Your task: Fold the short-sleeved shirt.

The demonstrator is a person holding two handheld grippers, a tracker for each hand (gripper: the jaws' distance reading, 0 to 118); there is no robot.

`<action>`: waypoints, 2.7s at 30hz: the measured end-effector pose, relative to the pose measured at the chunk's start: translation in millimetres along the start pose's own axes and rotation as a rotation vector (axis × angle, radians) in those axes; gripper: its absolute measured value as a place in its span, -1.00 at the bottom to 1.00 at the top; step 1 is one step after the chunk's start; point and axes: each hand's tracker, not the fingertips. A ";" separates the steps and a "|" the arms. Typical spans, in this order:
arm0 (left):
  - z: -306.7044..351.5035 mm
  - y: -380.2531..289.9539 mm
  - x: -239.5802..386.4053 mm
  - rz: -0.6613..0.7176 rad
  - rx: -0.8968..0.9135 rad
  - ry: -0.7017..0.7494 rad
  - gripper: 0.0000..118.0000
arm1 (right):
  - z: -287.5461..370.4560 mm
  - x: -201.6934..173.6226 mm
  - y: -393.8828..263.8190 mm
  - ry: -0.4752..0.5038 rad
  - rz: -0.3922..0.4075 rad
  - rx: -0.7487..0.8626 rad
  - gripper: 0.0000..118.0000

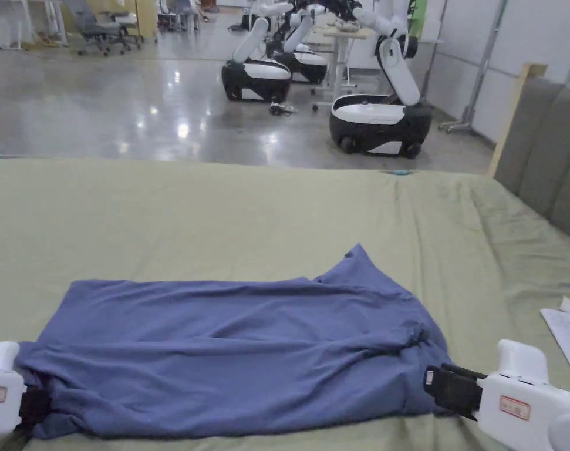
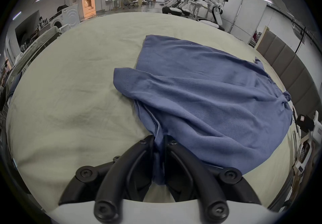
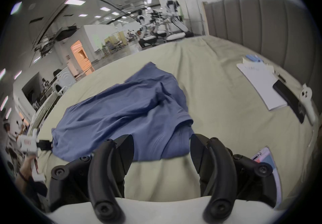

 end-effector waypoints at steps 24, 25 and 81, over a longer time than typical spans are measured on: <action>126.7 -51.2 -36.0 0.043 0.259 -0.081 -0.88 | 57.5 -33.7 -23.6 -0.129 0.232 -0.027 -0.86; 130.5 -63.3 -37.8 0.043 0.257 -0.092 -0.88 | 66.9 -33.0 -33.5 -0.138 0.227 -0.018 -0.86; 176.4 -40.8 31.1 -0.076 0.474 -0.188 -0.94 | 136.1 -93.8 -77.8 0.149 0.262 0.176 -1.00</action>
